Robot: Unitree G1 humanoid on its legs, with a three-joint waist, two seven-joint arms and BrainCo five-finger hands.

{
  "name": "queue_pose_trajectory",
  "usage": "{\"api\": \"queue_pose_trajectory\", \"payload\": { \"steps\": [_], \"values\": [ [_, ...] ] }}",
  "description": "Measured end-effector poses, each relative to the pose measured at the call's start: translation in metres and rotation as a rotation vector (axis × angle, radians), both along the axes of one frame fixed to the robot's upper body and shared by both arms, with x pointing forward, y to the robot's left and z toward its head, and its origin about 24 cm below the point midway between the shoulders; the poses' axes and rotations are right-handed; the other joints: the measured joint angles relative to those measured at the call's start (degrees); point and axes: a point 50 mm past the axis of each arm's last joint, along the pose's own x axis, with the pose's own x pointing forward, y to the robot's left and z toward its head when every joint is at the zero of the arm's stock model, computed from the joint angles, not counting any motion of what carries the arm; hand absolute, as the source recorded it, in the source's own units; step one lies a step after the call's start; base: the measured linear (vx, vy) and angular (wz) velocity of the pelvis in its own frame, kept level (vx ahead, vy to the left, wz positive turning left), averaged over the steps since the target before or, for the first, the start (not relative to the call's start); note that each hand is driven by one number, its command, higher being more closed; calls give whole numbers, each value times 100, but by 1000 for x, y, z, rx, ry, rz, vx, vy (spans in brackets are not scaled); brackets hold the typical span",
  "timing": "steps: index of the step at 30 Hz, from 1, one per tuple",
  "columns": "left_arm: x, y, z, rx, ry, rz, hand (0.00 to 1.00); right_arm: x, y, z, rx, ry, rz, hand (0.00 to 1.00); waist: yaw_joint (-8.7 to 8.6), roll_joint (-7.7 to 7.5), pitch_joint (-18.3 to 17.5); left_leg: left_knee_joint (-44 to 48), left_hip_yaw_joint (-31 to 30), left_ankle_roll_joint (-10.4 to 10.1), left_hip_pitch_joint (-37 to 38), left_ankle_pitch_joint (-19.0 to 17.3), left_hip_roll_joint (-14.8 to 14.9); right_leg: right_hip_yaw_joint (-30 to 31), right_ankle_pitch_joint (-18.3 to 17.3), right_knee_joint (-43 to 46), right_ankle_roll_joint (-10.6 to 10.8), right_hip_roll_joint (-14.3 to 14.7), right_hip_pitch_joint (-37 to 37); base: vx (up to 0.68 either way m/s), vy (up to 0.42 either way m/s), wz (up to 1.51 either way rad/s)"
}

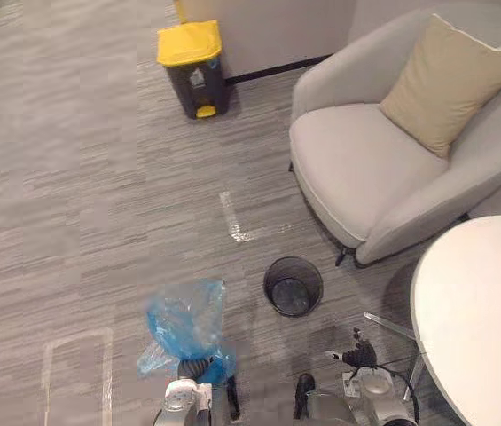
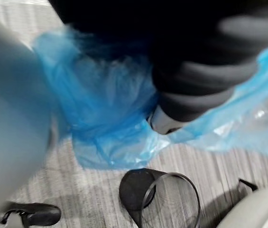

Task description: Gather rubbish on tea table into small bin, then transfer packed bag to large trash can.

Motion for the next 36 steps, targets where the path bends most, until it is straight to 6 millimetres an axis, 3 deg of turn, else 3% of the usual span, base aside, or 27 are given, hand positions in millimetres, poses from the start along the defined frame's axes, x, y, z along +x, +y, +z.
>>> {"api": "queue_pose_trajectory", "payload": {
  "steps": [4,7,11,14,16,17,18,19,20,22,26,28,29,30,31,32,33,34,36],
  "values": [
    [-5,16,-1,53,20,-25,100,-1,14,-3,40,7,1,0,-34,-168,-102,-772,-170,123,387,211,-312,-182,344,-656,238,-48,477,-84,164,36],
    [-8,24,-1,80,29,-38,100,0,16,-4,42,16,8,0,-34,-177,-110,-1150,-322,246,447,366,-559,-244,369,-723,367,-182,468,-123,168,29],
    [-16,28,-4,91,53,-38,100,-8,17,-12,50,76,6,0,-44,-213,-97,-1105,-418,394,438,258,-792,-195,43,-443,617,-399,465,-22,129,29],
    [-22,40,-3,109,57,4,100,-7,19,-12,54,80,10,0,-48,-412,-9,-733,-491,557,423,-67,-1111,96,-565,325,980,-782,336,91,120,31],
    [-20,45,-1,121,44,12,100,-8,19,-12,58,82,12,0,-64,-587,37,-536,-650,723,434,-252,-1357,530,-589,817,993,-890,239,167,119,37],
    [-17,46,0,120,38,19,100,-5,18,-11,55,75,14,0,-70,-603,92,-506,-765,829,466,-299,-1401,726,-426,1617,816,-927,-109,164,98,35],
    [-13,46,1,118,29,26,100,-3,18,-10,55,69,17,0,-78,-503,150,-463,-818,858,464,-325,-1312,795,-452,1887,725,-830,-325,179,68,27],
    [-12,45,1,112,24,35,100,0,21,-9,57,63,25,0,-114,-369,220,-379,-933,841,478,-423,-1101,848,-608,1827,520,-478,-474,177,51,18],
    [-13,47,1,116,28,37,100,0,23,-9,58,63,37,0,-117,-343,247,-419,-970,835,543,-458,-1004,804,-624,1701,441,-271,-573,192,30,11],
    [-14,51,1,123,40,42,100,0,24,-9,57,65,47,0,-126,-339,266,-656,-1060,763,854,-521,-936,547,-433,1049,329,47,-688,257,-10,11],
    [-12,52,2,130,34,31,100,-19,18,-16,59,110,10,0,-269,-534,170,-609,-1295,475,1231,-865,-1063,422,173,319,-56,257,-739,390,-62,47],
    [-11,49,1,120,34,35,100,-23,11,-17,57,114,-31,0,-352,-477,127,-114,-1529,296,1215,-1222,-925,290,469,106,-301,400,-520,529,-122,64],
    [-11,49,1,119,30,38,100,-22,12,-17,62,110,-40,0,-347,-437,129,124,-1489,287,1135,-1224,-864,240,455,-2,-333,441,-415,580,-142,36],
    [-9,46,2,108,23,43,100,-17,12,-15,62,95,-36,0,-340,-389,129,910,-1333,96,838,-1332,-718,213,426,-231,-381,568,-183,503,-115,9],
    [-6,40,2,87,13,57,100,-12,13,-10,58,64,-28,0,-288,-293,190,2342,-978,-18,349,-1328,-426,256,379,-506,-443,720,209,496,-117,-7],
    [-6,37,2,75,12,67,100,-9,14,-9,58,53,-23,0,-215,-261,209,2941,-723,-26,121,-1416,-207,318,349,-590,-486,782,401,484,-64,-34],
    [-6,34,1,63,11,75,100,-6,15,-7,63,39,-24,0,-119,-259,213,3426,-460,94,-33,-1555,33,443,279,-666,-539,838,651,523,-23,-54],
    [1,33,5,58,-18,76,100,-1,19,-4,72,13,-26,0,-63,-282,211,3469,-341,103,-270,-1676,209,546,236,-716,-542,817,929,502,2,-55],
    [9,31,8,54,-45,71,100,7,20,-1,72,-6,-26,0,-51,-341,240,3037,-309,80,-486,-1686,234,717,177,-748,-523,688,1120,332,51,-41]
  ]
}}
